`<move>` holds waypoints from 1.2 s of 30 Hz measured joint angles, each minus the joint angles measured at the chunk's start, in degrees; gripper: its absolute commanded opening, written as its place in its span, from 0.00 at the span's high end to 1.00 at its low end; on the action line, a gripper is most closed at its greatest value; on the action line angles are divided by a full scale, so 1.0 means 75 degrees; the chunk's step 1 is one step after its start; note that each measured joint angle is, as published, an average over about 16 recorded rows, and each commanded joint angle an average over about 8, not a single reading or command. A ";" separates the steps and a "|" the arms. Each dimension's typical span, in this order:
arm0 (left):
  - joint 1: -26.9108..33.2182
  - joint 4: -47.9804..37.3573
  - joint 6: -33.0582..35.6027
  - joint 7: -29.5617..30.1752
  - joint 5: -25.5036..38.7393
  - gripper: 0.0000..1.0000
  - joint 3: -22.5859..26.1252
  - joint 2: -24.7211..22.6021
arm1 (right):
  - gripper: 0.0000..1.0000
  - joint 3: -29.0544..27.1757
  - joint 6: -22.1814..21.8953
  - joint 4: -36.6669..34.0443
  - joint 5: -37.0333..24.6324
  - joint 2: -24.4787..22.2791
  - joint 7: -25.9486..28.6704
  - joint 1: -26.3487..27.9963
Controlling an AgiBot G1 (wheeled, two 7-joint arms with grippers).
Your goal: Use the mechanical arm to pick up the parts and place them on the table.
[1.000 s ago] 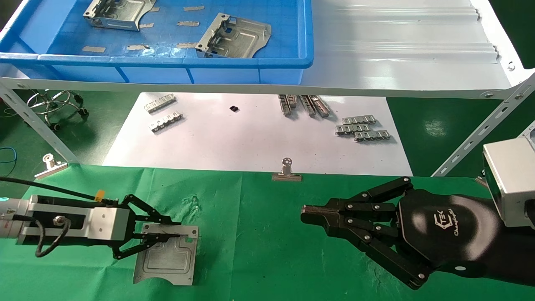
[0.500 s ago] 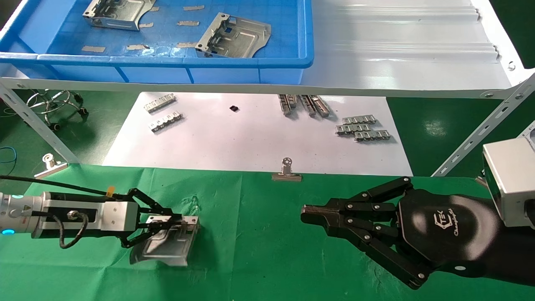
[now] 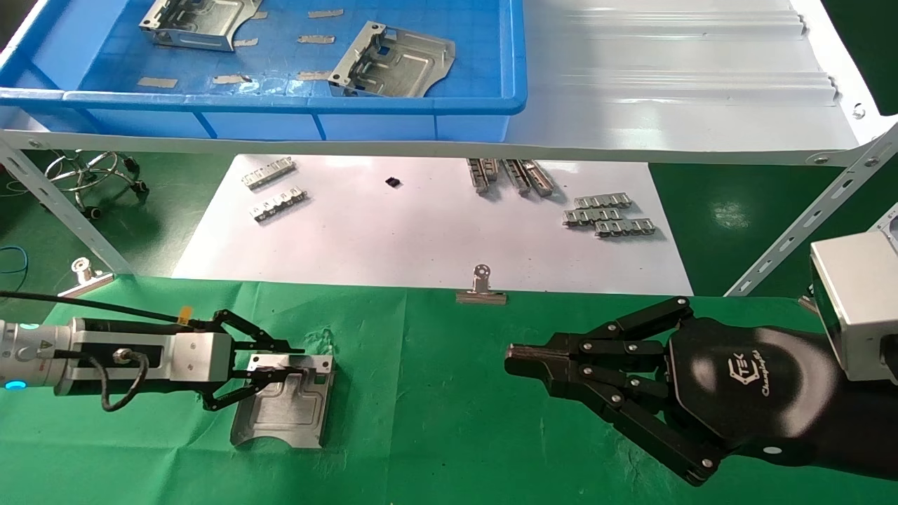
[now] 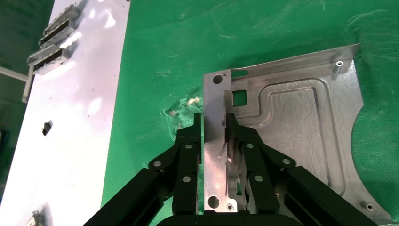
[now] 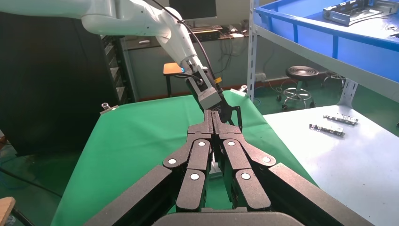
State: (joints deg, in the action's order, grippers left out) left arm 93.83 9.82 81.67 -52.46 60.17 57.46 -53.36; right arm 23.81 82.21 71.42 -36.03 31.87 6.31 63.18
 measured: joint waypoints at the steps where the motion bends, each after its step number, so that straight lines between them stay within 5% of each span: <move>1: 0.0008 -0.0024 0.0008 -0.0012 -0.0005 0.00 -0.0003 -0.0007 | 1.00 0.0000 0.0000 0.0000 0.0000 0.0000 0.0000 0.0000; 16: 0.0170 -0.0078 0.0877 0.0437 -0.0354 0.00 -0.0170 0.0203 | 0.98 0.0000 0.0000 0.0000 0.0000 0.0000 0.0000 0.0000; 18: 0.0156 -0.0028 0.1013 0.0604 -0.0432 0.00 -0.0228 0.0257 | 0.84 0.0000 0.0000 0.0000 0.0000 0.0000 0.0000 0.0000; 25: -0.0097 0.0414 0.1235 0.1378 -0.0719 0.00 -0.0579 0.0449 | 0.04 0.0000 0.0000 0.0000 0.0000 0.0000 0.0000 0.0000; 36: -0.0826 0.1819 0.1145 0.2650 -0.1023 0.00 -0.1459 0.0797 | 0.00 0.0000 0.0000 0.0000 0.0000 0.0000 0.0000 0.0000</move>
State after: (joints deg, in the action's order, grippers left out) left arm 87.64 23.46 90.26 -32.58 52.50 46.51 -47.38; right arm 23.81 82.21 71.42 -36.03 31.87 6.31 63.18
